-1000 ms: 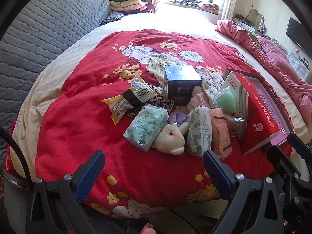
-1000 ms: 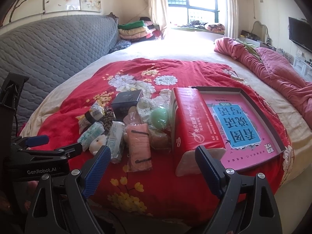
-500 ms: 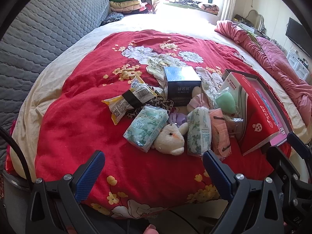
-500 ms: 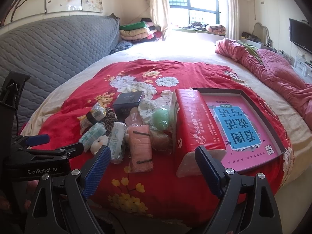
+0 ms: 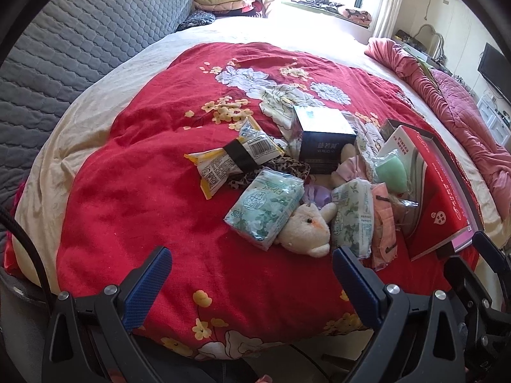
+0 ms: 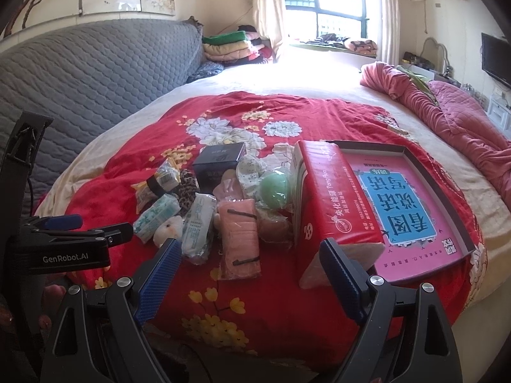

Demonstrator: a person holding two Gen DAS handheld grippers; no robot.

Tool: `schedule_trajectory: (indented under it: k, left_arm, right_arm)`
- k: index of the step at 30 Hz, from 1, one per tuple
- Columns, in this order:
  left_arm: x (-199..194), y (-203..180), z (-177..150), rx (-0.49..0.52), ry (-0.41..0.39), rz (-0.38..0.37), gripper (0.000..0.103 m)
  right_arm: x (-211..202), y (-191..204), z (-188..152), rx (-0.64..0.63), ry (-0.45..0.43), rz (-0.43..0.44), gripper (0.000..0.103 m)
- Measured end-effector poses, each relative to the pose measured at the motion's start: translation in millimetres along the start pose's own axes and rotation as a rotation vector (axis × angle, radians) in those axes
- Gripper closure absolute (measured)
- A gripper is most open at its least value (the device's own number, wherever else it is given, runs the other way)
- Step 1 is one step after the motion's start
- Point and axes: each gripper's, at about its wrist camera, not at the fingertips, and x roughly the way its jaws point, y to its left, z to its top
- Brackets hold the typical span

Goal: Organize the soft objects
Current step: 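Grasp the green floral wipes pack with the left tool while the right tool grasps the white wipes pack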

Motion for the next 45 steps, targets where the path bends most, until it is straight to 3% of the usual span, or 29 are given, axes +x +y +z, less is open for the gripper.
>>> schedule_trajectory:
  k: [13, 22, 27, 31, 33, 39, 45]
  left_arm:
    - [30, 21, 7, -0.009, 0.034, -0.025, 0.002]
    - [64, 37, 23, -0.017, 0.069, -0.060, 0.002]
    - [71, 32, 26, 0.015, 0.065, -0.078, 0.002]
    - [75, 25, 27, 0.050, 0.065, -0.094, 0.002]
    - [80, 24, 28, 0.051, 0.074, -0.109, 0.002]
    - [92, 34, 31, -0.006, 0.097, -0.198, 0.014]
    - [100, 33, 30, -0.027, 0.117, -0.328, 0.043]
  right_arm:
    - [35, 16, 2, -0.002, 0.061, 0.060, 0.014]
    - [71, 25, 10, 0.044, 0.112, 0.158, 0.015]
    - [95, 33, 14, 0.053, 0.179, 0.218, 0.046]
    - [107, 39, 14, 0.047, 0.197, 0.208, 0.050]
    - [112, 40, 14, 0.036, 0.205, 0.200, 0.059]
    - [123, 39, 15, 0.007, 0.209, 0.187, 0.076]
    - [118, 35, 14, -0.002, 0.187, 0.207, 0.079]
